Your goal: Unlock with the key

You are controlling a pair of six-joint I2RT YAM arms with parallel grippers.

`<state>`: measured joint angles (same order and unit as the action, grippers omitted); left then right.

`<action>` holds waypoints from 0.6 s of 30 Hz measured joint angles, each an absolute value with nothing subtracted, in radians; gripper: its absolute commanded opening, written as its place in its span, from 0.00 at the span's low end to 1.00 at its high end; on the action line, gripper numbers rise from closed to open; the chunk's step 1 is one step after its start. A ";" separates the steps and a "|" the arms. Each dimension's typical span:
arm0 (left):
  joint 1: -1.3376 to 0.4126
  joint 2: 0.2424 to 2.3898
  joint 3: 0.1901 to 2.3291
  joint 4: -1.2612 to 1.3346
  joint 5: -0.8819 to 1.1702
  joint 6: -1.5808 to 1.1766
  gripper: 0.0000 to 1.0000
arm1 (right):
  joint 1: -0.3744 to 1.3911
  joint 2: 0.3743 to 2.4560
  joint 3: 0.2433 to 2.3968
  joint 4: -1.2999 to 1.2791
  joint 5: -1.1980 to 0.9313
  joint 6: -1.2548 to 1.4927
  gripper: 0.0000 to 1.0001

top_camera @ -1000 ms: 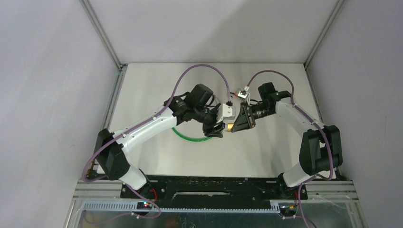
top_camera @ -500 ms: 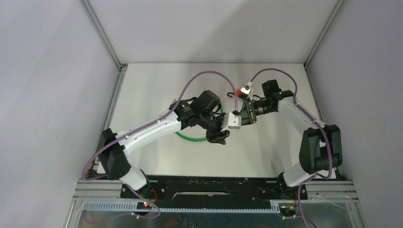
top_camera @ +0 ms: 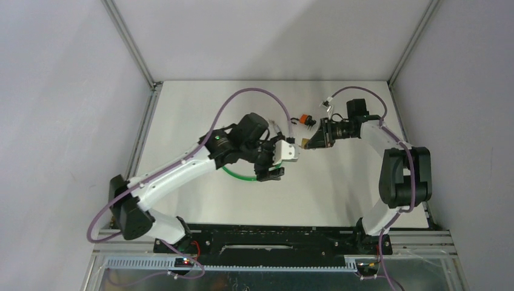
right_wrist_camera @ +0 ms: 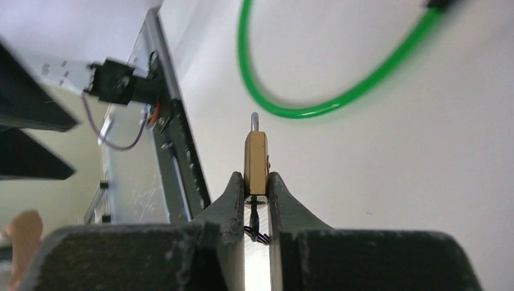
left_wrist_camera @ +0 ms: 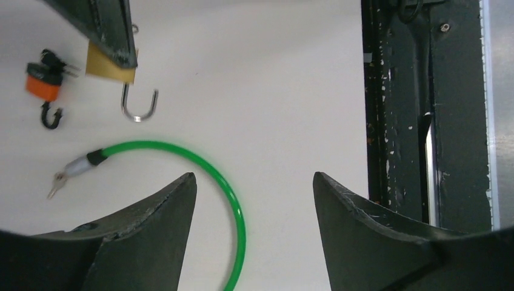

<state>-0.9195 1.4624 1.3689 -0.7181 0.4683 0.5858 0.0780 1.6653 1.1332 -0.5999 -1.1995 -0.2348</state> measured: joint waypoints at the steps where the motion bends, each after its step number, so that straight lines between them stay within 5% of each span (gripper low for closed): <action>1: -0.910 1.435 1.357 -0.716 0.463 0.586 0.75 | 0.064 1.684 1.133 -0.567 -1.184 -0.204 0.00; 18: -0.820 1.208 1.120 -0.665 0.412 0.583 0.80 | 0.016 2.165 1.409 -0.508 -1.046 0.013 0.09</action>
<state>-0.8204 1.2076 1.1202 -0.6647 0.4118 0.5835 0.0162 2.1647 1.4086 -0.5083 -1.0462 0.0128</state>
